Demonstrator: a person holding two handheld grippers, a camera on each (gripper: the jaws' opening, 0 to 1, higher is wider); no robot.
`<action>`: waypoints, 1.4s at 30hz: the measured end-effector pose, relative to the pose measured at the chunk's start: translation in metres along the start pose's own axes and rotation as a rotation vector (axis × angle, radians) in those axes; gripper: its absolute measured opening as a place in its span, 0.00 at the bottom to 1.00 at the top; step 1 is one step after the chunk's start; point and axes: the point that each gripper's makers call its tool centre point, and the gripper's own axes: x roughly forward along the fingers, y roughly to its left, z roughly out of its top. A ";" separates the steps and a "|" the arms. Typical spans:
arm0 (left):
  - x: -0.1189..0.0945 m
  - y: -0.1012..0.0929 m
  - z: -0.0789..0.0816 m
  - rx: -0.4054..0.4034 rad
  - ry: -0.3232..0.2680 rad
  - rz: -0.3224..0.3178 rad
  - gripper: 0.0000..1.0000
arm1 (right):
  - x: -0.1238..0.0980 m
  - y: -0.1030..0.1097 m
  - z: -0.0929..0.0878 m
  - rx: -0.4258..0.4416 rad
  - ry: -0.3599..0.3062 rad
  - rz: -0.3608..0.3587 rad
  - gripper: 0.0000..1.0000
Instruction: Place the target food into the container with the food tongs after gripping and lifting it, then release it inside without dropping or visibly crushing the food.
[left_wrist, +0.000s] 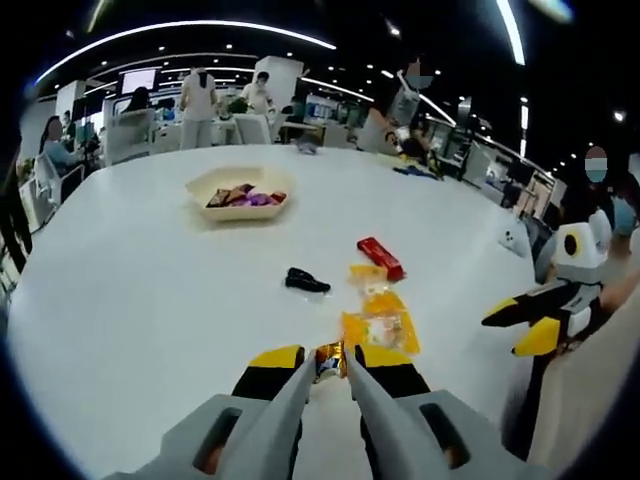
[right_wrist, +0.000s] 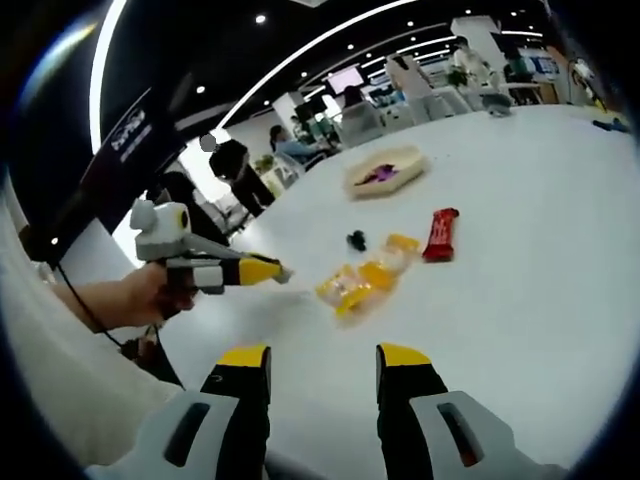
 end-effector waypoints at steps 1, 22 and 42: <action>-0.001 0.001 0.001 -0.005 -0.004 0.003 0.18 | 0.002 0.002 -0.001 -0.004 0.008 0.008 0.42; -0.015 0.006 0.018 -0.011 -0.068 0.035 0.18 | 0.009 0.019 0.000 -0.057 0.044 0.078 0.42; -0.018 0.001 0.041 0.004 -0.095 0.022 0.17 | -0.018 0.010 -0.007 -0.002 -0.019 0.010 0.42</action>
